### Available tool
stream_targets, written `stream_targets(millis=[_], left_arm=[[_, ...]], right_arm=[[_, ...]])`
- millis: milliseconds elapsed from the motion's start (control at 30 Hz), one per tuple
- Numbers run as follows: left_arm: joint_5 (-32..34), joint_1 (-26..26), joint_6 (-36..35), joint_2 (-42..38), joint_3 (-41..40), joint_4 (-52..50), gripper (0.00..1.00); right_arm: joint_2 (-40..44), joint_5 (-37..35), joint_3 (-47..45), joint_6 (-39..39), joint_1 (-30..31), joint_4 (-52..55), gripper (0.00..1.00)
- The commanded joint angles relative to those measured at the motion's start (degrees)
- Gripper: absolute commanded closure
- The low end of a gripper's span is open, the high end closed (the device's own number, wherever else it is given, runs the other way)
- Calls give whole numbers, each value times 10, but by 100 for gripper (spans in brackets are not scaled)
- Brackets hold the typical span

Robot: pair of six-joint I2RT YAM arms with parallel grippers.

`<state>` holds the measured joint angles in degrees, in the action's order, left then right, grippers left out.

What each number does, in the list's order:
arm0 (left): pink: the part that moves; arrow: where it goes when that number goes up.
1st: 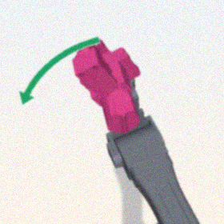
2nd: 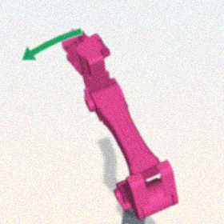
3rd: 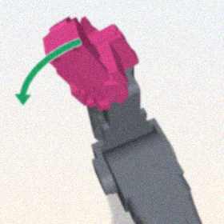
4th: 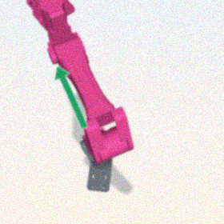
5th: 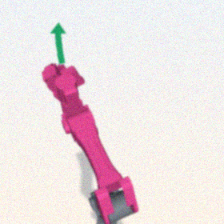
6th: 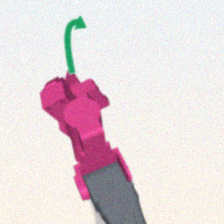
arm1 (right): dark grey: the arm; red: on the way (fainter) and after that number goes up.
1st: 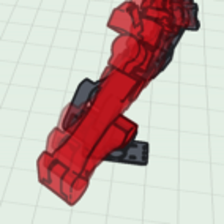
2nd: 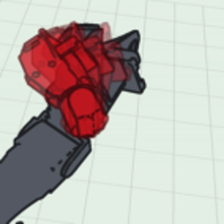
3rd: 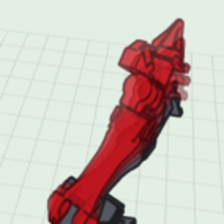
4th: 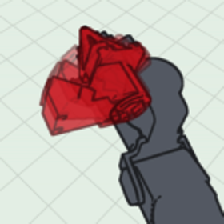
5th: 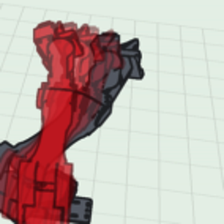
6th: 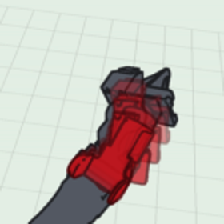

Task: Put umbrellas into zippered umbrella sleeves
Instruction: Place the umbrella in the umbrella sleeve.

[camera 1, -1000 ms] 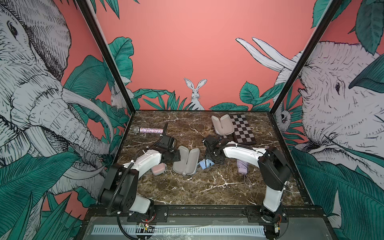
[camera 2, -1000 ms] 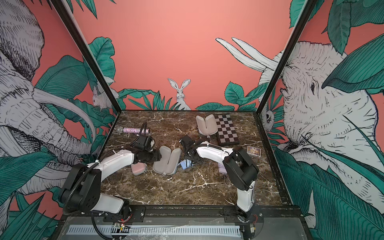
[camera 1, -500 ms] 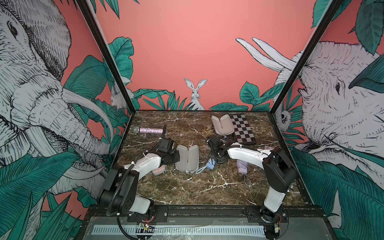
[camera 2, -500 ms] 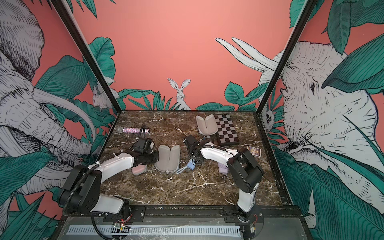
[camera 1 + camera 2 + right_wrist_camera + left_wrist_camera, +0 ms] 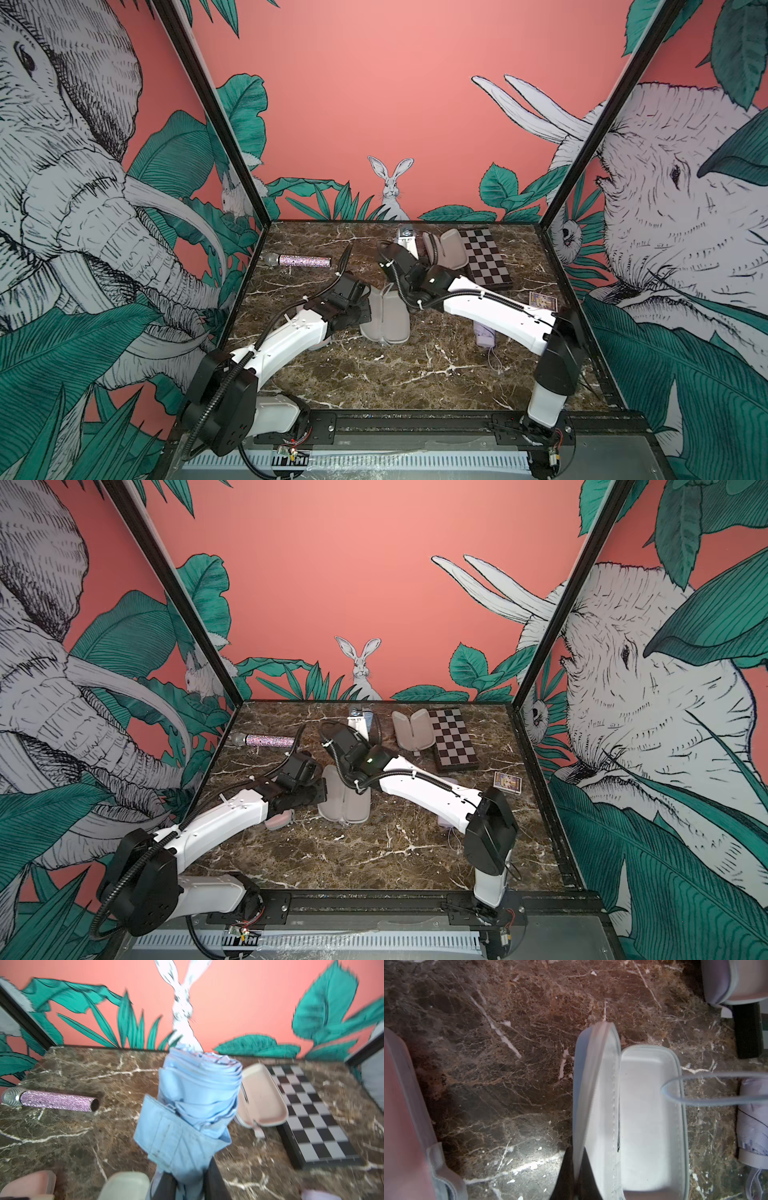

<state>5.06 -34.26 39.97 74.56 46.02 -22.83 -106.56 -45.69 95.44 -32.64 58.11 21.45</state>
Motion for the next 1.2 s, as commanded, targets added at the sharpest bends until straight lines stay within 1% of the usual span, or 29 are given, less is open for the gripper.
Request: stream_targets(millis=[0, 67, 133, 200, 267, 400, 500, 667, 767, 867, 1000, 1167], left_arm=[[33, -16, 60, 1, 13, -24, 100], [43, -16, 74, 0, 8, -20, 100], [53, -16, 83, -5, 1, -16, 100], [49, -16, 96, -9, -9, 1, 100], [44, -16, 109, -9, -19, 20, 100], [46, -16, 116, -10, -30, 35, 100], [47, -16, 109, -19, -37, 40, 100], [53, -16, 112, -36, -54, 51, 100], [51, -16, 108, -42, -59, 60, 100], [49, -16, 104, -51, -62, 66, 100], [34, -17, 113, -54, -80, 106, 100], [28, -27, 122, -47, -89, 121, 100]], right_arm=[[-64, -73, 1, 55, 9, -71, 92], [-72, -58, -12, 26, 22, -50, 92], [-67, -35, -53, 4, 39, -58, 94], [-68, -19, -78, -28, 54, -41, 96], [-69, 11, -98, -59, 62, -30, 97], [-57, 44, -131, -114, 66, 2, 98], [-41, 79, -154, -123, 59, 0, 100], [-26, 146, -169, -138, 36, 14, 100], [-16, 159, -162, -125, 36, 68, 100], [12, 174, -196, -95, 32, 57, 100], [-11, 213, -185, -86, 26, 59, 100], [-57, 263, -143, -119, 23, 34, 96]])
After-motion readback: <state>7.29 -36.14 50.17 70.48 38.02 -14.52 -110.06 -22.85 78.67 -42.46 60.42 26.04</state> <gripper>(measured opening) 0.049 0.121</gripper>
